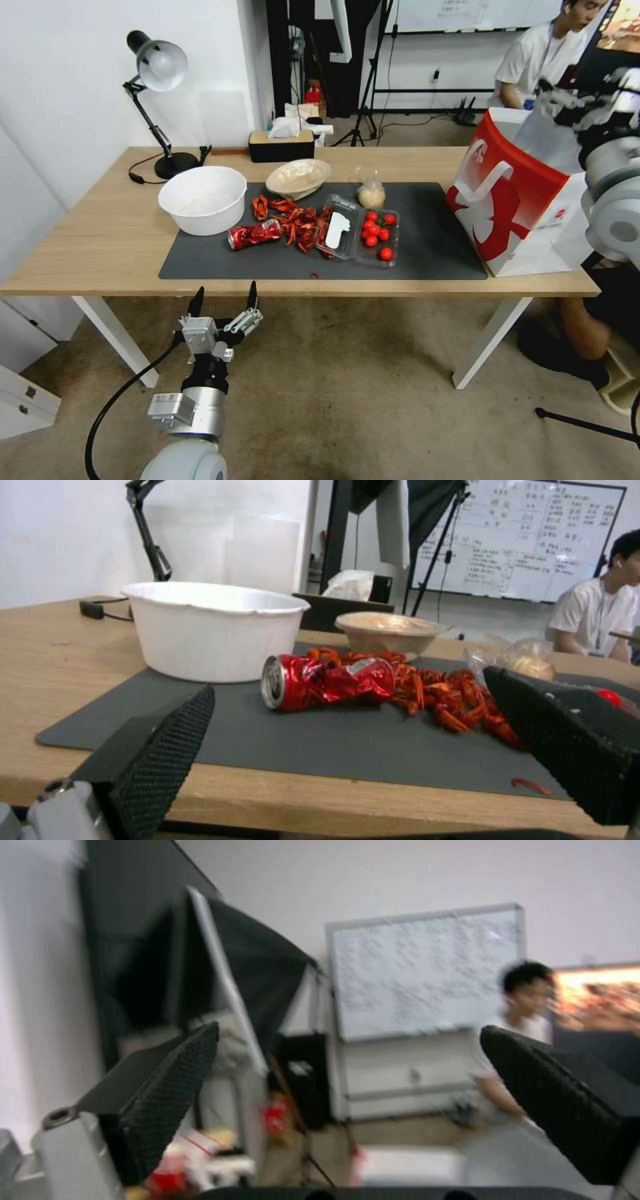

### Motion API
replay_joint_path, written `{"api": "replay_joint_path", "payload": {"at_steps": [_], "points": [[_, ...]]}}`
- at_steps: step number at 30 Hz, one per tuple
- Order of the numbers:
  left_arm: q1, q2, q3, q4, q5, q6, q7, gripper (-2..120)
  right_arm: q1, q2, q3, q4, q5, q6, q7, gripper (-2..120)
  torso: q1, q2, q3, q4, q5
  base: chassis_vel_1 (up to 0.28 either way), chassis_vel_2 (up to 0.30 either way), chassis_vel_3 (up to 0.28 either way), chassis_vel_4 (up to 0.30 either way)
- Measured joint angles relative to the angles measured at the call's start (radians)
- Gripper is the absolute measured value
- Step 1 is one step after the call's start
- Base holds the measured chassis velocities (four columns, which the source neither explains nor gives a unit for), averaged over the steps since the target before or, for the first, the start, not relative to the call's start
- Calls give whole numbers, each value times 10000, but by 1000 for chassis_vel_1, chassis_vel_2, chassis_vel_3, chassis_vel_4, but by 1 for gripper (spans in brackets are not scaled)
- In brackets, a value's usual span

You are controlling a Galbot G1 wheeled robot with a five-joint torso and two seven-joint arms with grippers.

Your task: Pick up the trash from the table and place it into the takeout bag.

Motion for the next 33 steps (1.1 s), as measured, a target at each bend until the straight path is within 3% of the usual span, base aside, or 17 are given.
{"api": "replay_joint_path", "payload": {"at_steps": [3, 8, 15, 25, 33], "points": [[6, 9, -1, -6, 0, -4, 0, 100, -706, -73, 322, 474, -31, 1034, -926, 100, 0, 0, 0, 0, 1, 0, 0, 0, 0], [-14, 1, -5, -6, -2, -5, 0, 100, -1923, -107, 557, 1189, -642, 1880, -2141, 100, -1, 0, -1, -2, 3, 0, 0, 0, 0], [34, -125, -118, -9, -3, -70, -2, 100, -2579, 326, 210, 1855, -1610, 2030, -2428, 100, 0, 0, 0, 3, 1, 0, 0, 0, 0], [47, -295, -291, -15, 21, -109, -53, 100, -5301, 1572, 516, 2551, -4551, 2058, -2740, 100, 1, -2, -1, 0, 2, 0, 0, 0, 0], [9, -245, -343, 78, 25, -91, -73, 100, -7775, 3283, 816, 2773, -6923, 2059, -2380, 100, 1, -1, -1, -2, 2, 0, 0, 0, 0]]}}
